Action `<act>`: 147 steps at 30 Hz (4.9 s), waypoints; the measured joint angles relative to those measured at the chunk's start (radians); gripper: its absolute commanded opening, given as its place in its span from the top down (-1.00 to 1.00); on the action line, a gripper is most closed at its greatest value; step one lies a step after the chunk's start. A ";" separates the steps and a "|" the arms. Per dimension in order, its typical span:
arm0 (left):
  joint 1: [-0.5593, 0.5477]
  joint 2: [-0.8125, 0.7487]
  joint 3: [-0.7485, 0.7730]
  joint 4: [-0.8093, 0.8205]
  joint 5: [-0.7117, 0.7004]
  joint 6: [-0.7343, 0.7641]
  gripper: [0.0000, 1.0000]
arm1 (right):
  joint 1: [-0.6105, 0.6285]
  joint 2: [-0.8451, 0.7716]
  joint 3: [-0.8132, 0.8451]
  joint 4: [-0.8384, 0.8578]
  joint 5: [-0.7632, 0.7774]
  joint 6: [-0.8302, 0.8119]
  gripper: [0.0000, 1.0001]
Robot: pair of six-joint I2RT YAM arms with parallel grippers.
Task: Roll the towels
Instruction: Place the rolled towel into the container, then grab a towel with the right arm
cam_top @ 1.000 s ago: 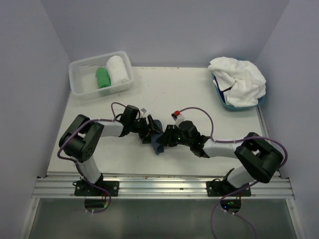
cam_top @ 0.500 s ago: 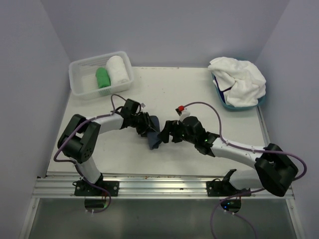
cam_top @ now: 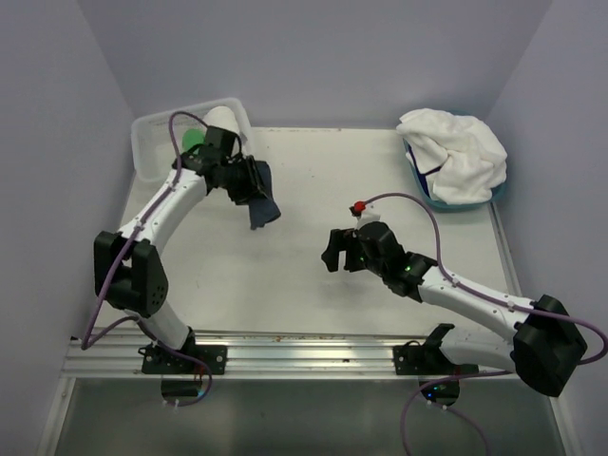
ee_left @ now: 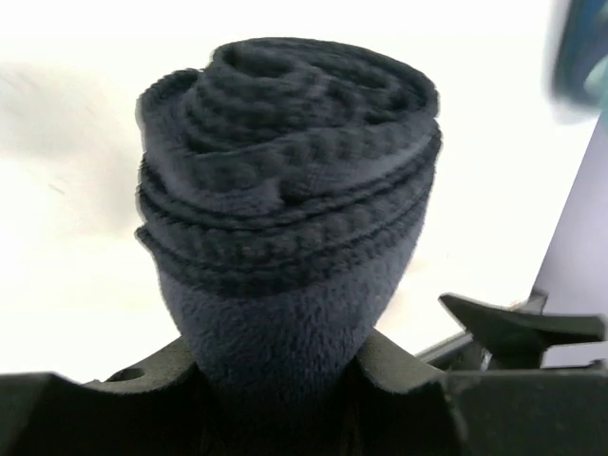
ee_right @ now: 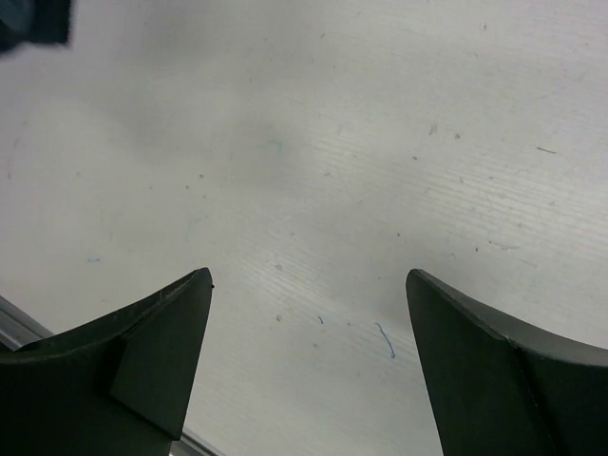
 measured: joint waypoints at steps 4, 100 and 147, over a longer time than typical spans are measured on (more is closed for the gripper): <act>0.098 0.002 0.221 -0.109 -0.060 0.071 0.63 | -0.001 0.000 0.009 -0.042 0.017 -0.018 -0.74; 0.597 0.709 0.997 -0.081 -0.101 0.457 -0.99 | -0.015 0.423 0.278 -0.089 -0.186 -0.023 -0.73; -0.077 -0.356 -0.238 0.074 -0.248 0.243 -0.99 | -0.833 1.048 1.562 -0.669 0.241 -0.040 -0.69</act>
